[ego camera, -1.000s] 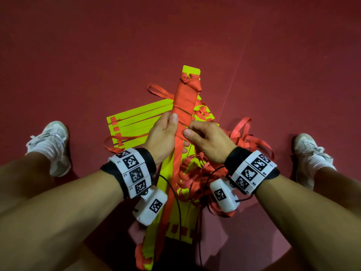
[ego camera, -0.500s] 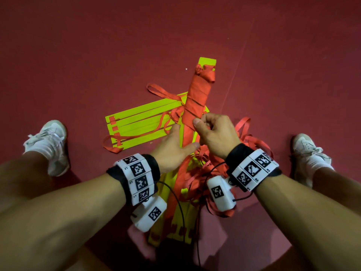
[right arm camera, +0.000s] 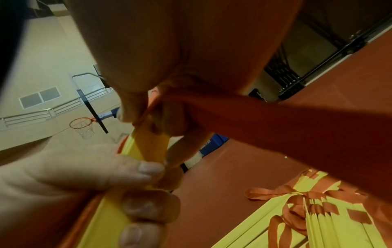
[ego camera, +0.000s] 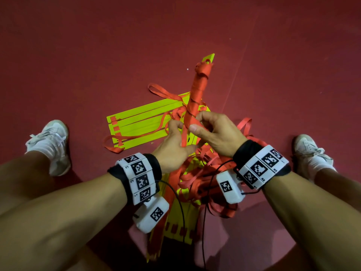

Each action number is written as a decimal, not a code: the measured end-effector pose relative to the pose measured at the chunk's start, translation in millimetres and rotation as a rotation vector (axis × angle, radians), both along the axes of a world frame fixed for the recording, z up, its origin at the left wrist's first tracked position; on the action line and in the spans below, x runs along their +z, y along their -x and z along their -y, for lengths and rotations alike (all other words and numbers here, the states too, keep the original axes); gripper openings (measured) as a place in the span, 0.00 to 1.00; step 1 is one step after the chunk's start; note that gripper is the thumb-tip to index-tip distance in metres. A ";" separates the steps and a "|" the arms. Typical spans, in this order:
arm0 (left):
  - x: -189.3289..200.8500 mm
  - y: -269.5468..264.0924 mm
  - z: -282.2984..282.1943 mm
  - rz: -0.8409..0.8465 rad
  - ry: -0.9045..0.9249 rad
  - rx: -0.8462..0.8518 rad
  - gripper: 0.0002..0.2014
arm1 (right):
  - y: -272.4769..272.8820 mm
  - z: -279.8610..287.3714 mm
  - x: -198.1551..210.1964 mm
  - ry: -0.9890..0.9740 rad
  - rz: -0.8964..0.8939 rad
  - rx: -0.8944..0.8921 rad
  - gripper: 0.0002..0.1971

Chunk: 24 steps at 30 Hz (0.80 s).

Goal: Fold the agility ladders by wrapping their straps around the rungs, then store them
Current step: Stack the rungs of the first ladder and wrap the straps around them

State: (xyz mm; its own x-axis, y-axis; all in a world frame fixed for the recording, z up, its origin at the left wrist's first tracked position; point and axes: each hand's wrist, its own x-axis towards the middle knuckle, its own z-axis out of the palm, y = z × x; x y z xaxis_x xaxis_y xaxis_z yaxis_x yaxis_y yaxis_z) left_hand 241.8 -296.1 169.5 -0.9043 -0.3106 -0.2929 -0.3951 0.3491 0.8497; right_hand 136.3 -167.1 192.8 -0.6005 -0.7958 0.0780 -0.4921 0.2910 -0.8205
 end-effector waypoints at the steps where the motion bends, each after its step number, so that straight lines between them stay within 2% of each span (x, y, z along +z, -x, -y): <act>1: -1.9 1.8 2.5 0.002 -0.028 0.016 0.22 | 0.1 -0.7 -0.1 0.004 0.014 0.037 0.10; 3: -6.0 5.1 5.4 -0.015 -0.091 0.043 0.22 | 0.7 -1.7 -0.6 0.019 0.047 0.069 0.07; 9: -4.0 5.1 2.7 -0.037 -0.246 0.088 0.25 | 2.2 -4.7 4.0 -0.031 0.046 0.032 0.12; 12: -1.0 5.3 3.4 -0.048 -0.302 0.119 0.22 | 0.6 -4.4 4.4 -0.020 0.123 0.028 0.14; 16: 2.6 4.1 2.8 -0.069 -0.336 0.126 0.21 | 0.4 0.6 -3.8 0.090 0.272 -0.011 0.04; 19: 4.8 4.0 2.1 -0.085 -0.411 0.138 0.21 | -0.1 3.3 -8.1 0.117 0.311 -0.056 0.04; 22: 3.8 4.4 0.5 -0.106 -0.503 0.116 0.29 | -2.8 6.2 -6.9 0.226 0.411 -0.073 0.04; 24: 2.5 4.4 -0.4 -0.111 -0.539 0.095 0.35 | -3.0 7.3 -6.9 0.264 0.445 -0.039 0.01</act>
State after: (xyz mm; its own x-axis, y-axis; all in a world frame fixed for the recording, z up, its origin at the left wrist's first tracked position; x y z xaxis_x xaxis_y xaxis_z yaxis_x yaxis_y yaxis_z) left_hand 237.5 -295.7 172.0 -0.9143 -0.2247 -0.3370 -0.3012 -0.1790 0.9366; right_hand 139.3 -174.4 185.9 -0.6497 -0.7602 0.0032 -0.0720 0.0573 -0.9958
